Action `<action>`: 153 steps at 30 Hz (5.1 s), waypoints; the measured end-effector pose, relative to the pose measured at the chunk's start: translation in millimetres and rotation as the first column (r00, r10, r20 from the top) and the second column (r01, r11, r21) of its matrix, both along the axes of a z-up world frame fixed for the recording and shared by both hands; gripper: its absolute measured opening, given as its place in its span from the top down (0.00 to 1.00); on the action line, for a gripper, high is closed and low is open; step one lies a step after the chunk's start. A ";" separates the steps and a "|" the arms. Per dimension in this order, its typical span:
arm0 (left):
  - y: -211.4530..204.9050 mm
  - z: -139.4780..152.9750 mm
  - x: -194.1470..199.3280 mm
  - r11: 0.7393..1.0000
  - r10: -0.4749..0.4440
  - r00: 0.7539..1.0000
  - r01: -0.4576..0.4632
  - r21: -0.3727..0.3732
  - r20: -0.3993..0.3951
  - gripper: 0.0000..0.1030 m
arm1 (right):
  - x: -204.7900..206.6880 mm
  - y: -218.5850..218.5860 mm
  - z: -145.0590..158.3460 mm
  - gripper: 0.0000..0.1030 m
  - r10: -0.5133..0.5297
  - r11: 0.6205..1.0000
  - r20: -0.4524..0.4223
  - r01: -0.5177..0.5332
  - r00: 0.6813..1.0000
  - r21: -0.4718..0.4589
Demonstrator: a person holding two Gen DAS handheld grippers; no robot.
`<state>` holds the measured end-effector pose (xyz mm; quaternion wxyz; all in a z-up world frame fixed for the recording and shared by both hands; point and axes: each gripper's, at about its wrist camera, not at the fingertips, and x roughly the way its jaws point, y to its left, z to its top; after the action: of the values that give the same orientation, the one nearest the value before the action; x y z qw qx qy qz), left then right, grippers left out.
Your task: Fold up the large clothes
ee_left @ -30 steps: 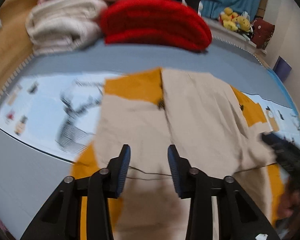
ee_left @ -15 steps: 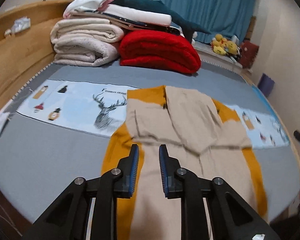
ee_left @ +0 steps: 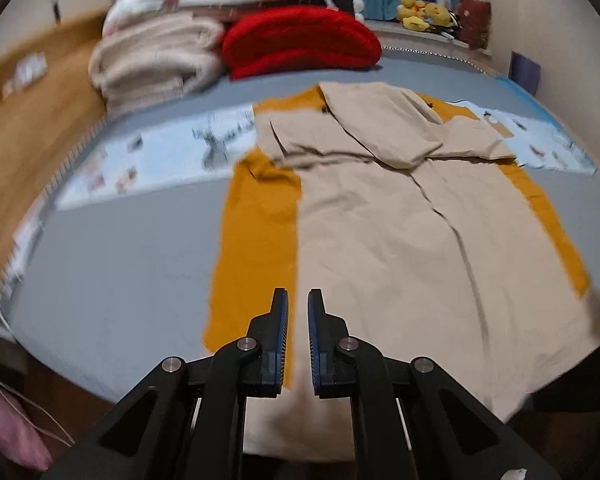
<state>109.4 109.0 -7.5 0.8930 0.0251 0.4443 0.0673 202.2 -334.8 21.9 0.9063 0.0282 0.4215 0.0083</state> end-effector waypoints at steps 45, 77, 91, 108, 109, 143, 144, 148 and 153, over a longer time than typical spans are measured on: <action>155.9 -113.8 -19.8 0.744 0.367 0.822 -0.541 -0.393 -0.436 0.71 | 24.2 -38.8 -134.3 0.65 -0.100 0.988 -0.530 0.148 0.842 0.048; 123.6 -134.7 -1.2 0.906 0.269 0.867 -0.375 -0.195 -0.419 0.81 | 30.8 9.7 -154.4 0.73 -0.033 0.999 -0.539 0.014 0.842 -0.040; 114.9 -137.7 2.2 0.932 0.239 0.875 -0.328 -0.153 -0.421 0.87 | 25.0 14.2 -155.0 0.80 -0.036 0.999 -0.528 0.018 0.849 -0.039; 60.6 -71.0 -4.6 0.972 0.153 0.958 -0.191 -0.140 -0.243 0.97 | 13.5 35.1 -75.9 0.97 0.074 0.997 -0.325 -0.069 0.943 0.027; 58.7 -64.0 -5.6 0.972 0.145 0.963 -0.182 -0.149 -0.226 0.97 | 12.2 32.4 -67.1 0.97 0.084 0.996 -0.305 -0.073 0.949 0.047; 49.6 71.8 -97.1 0.930 0.082 0.996 -0.084 -0.359 -0.020 0.98 | -138.6 -37.2 100.7 0.97 0.196 0.936 0.087 -0.213 0.977 0.280; 54.0 72.1 -89.0 0.925 0.088 0.996 -0.087 -0.370 -0.014 0.98 | -135.7 -42.9 104.7 0.97 0.181 0.934 0.107 -0.205 0.978 0.293; 71.0 67.6 -51.9 0.903 0.121 0.993 -0.114 -0.413 -0.010 0.98 | -104.5 -51.6 106.4 0.97 0.159 0.936 0.123 -0.189 0.980 0.298; 94.2 49.2 27.2 0.869 0.148 0.989 -0.144 -0.473 -0.031 0.98 | -17.2 -51.2 90.9 0.97 0.134 0.951 0.122 -0.162 0.984 0.263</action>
<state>136.6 203.2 41.8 0.8658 -0.2278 0.4450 0.0240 185.0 -386.0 112.9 0.9111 0.1202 0.3704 0.1354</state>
